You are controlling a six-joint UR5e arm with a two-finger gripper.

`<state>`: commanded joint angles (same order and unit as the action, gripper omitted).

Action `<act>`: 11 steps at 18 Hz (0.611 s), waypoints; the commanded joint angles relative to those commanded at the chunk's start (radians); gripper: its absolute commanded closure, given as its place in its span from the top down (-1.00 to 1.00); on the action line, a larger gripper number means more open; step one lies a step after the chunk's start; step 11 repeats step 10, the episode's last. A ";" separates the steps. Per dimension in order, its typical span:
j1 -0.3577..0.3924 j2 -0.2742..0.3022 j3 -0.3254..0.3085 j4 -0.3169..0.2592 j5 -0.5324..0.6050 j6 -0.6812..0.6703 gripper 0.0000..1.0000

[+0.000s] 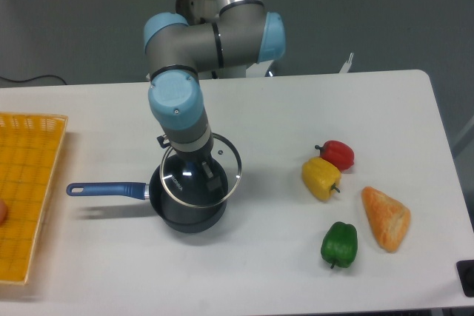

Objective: Open the lid
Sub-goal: 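Lift the glass lid up off the saucepan by its knob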

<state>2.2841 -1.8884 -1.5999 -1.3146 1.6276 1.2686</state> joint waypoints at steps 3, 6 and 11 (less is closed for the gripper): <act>0.020 0.003 0.000 -0.008 0.003 0.000 0.06; 0.037 0.005 -0.002 -0.009 0.005 0.000 0.06; 0.058 0.009 -0.002 -0.009 0.002 0.002 0.06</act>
